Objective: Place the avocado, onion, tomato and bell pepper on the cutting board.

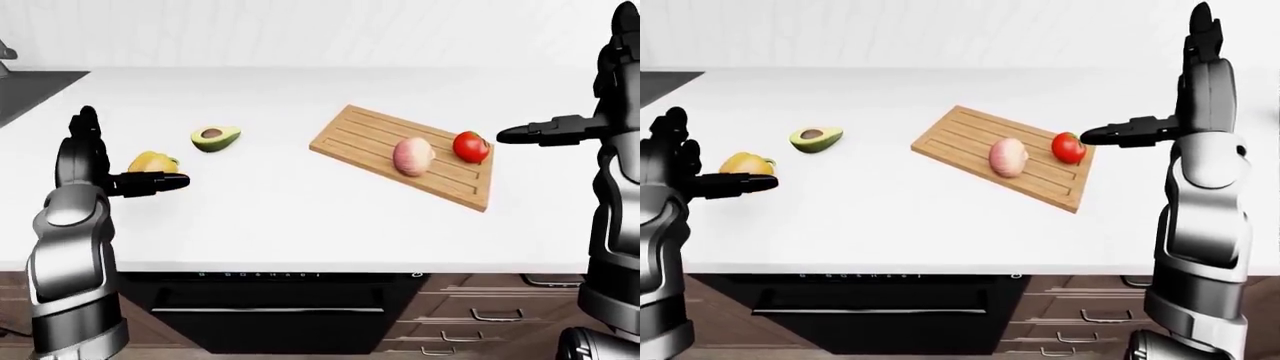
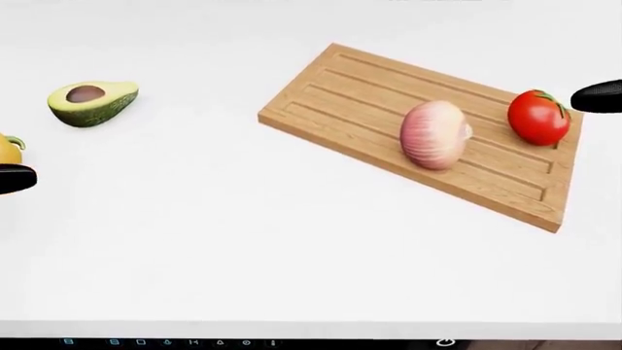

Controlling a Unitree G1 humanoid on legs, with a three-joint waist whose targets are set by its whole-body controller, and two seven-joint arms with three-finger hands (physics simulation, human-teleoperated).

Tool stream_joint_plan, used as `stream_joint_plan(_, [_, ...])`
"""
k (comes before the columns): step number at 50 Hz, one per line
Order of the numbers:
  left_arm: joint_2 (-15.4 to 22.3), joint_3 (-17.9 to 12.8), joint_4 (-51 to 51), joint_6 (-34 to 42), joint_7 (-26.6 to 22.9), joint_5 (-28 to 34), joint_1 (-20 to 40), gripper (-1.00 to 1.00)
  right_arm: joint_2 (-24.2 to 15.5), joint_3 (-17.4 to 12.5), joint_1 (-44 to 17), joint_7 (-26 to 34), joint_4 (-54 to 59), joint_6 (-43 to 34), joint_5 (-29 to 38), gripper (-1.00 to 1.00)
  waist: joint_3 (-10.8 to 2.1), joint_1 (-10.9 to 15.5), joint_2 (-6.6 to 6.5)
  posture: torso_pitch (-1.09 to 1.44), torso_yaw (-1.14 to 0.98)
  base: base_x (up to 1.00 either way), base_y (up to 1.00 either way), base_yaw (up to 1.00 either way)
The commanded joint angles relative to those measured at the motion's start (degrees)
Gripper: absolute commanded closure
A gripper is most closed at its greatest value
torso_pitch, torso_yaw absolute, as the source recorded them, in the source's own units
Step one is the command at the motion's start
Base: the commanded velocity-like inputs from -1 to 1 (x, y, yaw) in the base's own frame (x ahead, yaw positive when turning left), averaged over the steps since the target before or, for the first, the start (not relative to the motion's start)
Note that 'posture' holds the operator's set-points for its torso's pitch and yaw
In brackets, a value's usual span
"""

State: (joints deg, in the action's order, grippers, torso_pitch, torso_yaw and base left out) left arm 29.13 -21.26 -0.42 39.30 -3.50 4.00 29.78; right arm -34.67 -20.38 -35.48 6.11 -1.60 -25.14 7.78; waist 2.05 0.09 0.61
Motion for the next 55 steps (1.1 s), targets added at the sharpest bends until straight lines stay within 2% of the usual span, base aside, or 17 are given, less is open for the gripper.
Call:
stream_joint_plan(1, [1.2,-0.3,-0.7,-3.0,0.9,0.0,1.7,-1.00,-1.0,-0.5,-1.9,-0.6,-1.5,1.6,0.4,-1.00,-1.44,0.0,-0.02,0.00,0.00,0.00,0.00,0.00])
stream_joint_plan(9, [1.6,0.9,3.1,-5.0,1.5,0.0,2.6,-1.00,-0.7,-0.4,-1.9,-0.7,-1.3,1.8,0.7,-1.00,-1.53,0.0,-0.09,0.00,0.00,0.00,0.00,0.00])
stream_joint_plan(28, [1.2,1.0,7.3,-7.6,1.8,1.5,1.0,-1.00,-0.7,-0.5,-1.6,-0.4,-1.5,2.0,0.7,-1.00,-1.58,-0.1,-0.17,0.00,0.00,0.00,0.00,0.00])
stream_joint_plan(29, [1.2,1.0,7.5,-7.9,1.8,1.7,0.9,-0.94,-0.7,-0.5,-1.6,-0.4,-1.6,1.9,0.6,-1.00,-1.57,-0.1,-0.15,0.00,0.00,0.00,0.00,0.00])
stream_joint_plan(33, [1.1,0.9,7.8,-8.0,1.8,1.9,0.4,-0.92,-0.7,-0.5,-1.6,-0.4,-1.6,1.8,0.7,-1.00,-1.59,-0.1,-0.12,0.00,0.00,0.00,0.00,0.00])
stream_joint_plan(39, [1.3,0.7,7.9,-7.9,1.9,2.3,0.2,-0.76,-0.6,-0.4,-1.7,-0.4,-1.5,2.0,0.7,-1.00,-1.62,-0.1,-0.19,0.00,0.00,0.00,0.00,0.00])
stream_joint_plan(41, [1.2,0.8,8.1,-8.0,2.0,2.5,0.1,-0.63,-0.6,-0.4,-1.8,-0.4,-1.5,1.9,0.8,-1.00,-1.65,-0.1,-0.21,0.00,0.00,0.00,0.00,0.00])
stream_joint_plan(44, [1.3,0.7,8.2,-7.9,2.0,2.6,0.1,-0.59,-0.6,-0.3,-1.8,-0.3,-1.5,1.8,0.8,-1.00,-1.69,-0.1,-0.25,0.00,0.00,0.00,0.00,0.00])
stream_joint_plan(47, [1.2,0.9,8.4,-8.2,1.8,3.0,-0.1,-0.37,-0.7,-0.4,-1.9,-0.3,-1.5,1.8,0.8,-1.00,-1.73,-0.1,-0.31,0.00,0.00,0.00,0.00,0.00])
stream_joint_plan(55, [1.1,1.4,9.5,-8.6,1.3,4.3,-0.2,-0.20,-0.5,-0.2,-2.1,-0.4,-1.3,2.0,0.9,-1.00,-1.82,0.0,-0.46,0.00,0.00,0.00,0.00,0.00])
